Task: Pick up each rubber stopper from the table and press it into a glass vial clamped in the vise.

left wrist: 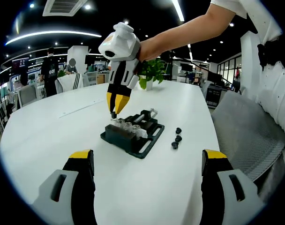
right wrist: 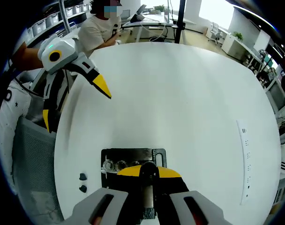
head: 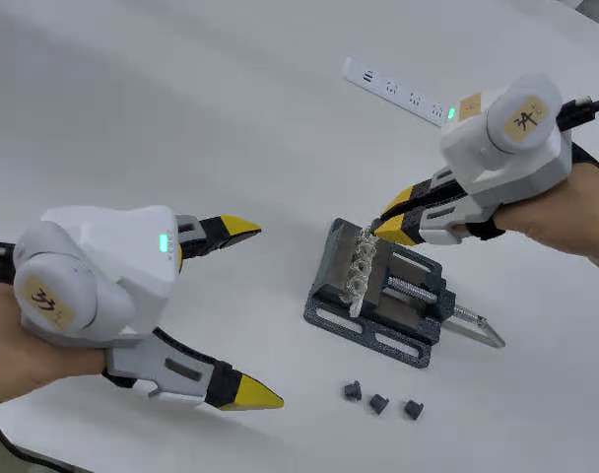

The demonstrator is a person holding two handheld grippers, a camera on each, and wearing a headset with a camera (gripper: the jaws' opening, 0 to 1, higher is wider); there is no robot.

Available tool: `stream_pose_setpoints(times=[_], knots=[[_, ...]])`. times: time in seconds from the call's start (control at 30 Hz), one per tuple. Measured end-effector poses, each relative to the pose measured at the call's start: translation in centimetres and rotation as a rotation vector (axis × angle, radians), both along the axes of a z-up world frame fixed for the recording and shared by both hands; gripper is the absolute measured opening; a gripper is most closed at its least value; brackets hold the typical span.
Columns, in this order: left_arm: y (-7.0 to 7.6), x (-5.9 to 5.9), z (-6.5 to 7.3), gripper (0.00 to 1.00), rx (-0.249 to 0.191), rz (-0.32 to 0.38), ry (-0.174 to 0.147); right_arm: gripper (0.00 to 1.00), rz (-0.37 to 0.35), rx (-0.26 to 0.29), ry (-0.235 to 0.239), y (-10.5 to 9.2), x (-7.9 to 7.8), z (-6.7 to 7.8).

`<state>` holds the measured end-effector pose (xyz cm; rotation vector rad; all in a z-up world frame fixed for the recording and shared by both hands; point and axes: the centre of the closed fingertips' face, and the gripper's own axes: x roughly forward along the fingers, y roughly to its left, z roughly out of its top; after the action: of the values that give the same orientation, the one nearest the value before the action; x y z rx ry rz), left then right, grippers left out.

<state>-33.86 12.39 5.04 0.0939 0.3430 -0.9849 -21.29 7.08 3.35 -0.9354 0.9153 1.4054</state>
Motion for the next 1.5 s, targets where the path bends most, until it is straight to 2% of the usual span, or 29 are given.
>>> stream_pose_setpoints(times=[1.0,1.3,1.5], knots=[[-0.09,-0.06,-0.45,0.94,-0.014,0.005,0.012,0.05,0.013,-0.003,-0.012,0.0,-0.07,-0.38],[-0.17,0.01,-0.48,0.94,-0.019,0.006,0.012,0.04,0.044,-0.028,-0.051,-0.01,-0.04,-0.53],[-0.23,0.04,-0.48,0.94,-0.022,0.007,0.012,0.04,0.029,-0.032,-0.054,0.06,-0.12,-0.48]])
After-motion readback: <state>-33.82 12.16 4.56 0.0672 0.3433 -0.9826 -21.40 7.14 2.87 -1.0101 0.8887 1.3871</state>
